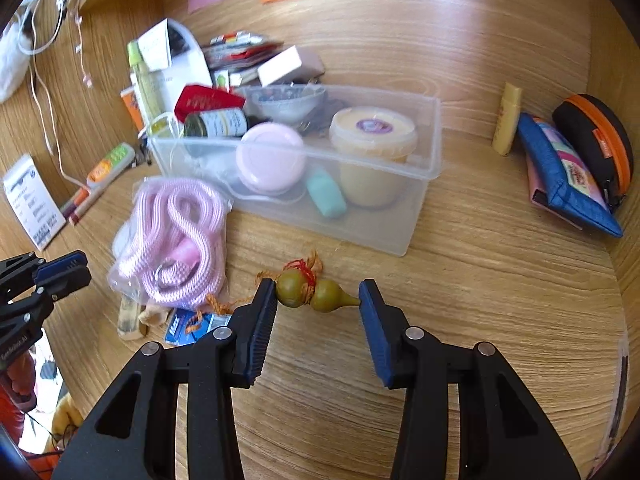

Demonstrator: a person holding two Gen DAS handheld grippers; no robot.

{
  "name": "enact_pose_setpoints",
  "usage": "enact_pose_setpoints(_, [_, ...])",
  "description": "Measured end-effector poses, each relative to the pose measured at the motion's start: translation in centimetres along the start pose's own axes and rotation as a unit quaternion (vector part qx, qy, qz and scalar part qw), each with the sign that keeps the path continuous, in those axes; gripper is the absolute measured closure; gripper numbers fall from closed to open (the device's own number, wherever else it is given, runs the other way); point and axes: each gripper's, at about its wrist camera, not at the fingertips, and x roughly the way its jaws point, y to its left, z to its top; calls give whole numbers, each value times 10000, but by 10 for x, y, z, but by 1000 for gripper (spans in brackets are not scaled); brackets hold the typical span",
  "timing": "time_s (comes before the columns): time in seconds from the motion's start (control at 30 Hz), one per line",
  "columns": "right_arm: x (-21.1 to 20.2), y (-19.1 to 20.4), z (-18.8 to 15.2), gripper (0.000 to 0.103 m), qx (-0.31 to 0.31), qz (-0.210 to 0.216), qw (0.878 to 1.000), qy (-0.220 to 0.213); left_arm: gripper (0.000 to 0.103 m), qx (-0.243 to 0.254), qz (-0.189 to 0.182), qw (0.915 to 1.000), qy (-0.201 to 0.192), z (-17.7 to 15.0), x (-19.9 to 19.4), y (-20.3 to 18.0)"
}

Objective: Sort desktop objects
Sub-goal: 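Grasp the black hair clip with the left tool while the right grasps the green gourd, then carry the hair clip with the left tool while the right carries the gourd into the box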

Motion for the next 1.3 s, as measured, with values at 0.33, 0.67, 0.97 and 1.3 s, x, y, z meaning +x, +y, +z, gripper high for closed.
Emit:
enact_pose_setpoints(0.33, [-27, 2, 18, 64, -147, -48, 9990, -425, 86, -207, 108, 9993, -294, 26, -3, 11])
enact_pose_setpoints(0.67, [-64, 4, 57, 64, -191, -61, 9940, -1076, 86, -236, 143, 9977, -622, 53, -7, 11])
enact_pose_setpoints(0.97, [-75, 5, 94, 64, -261, -76, 9895, -1417, 86, -294, 23, 9959, -855, 93, -5, 20])
enact_pose_setpoints(1.3, [-80, 5, 147, 64, -288, -126, 9850, -1695, 87, -403, -163, 9952, -878, 141, 20, 30])
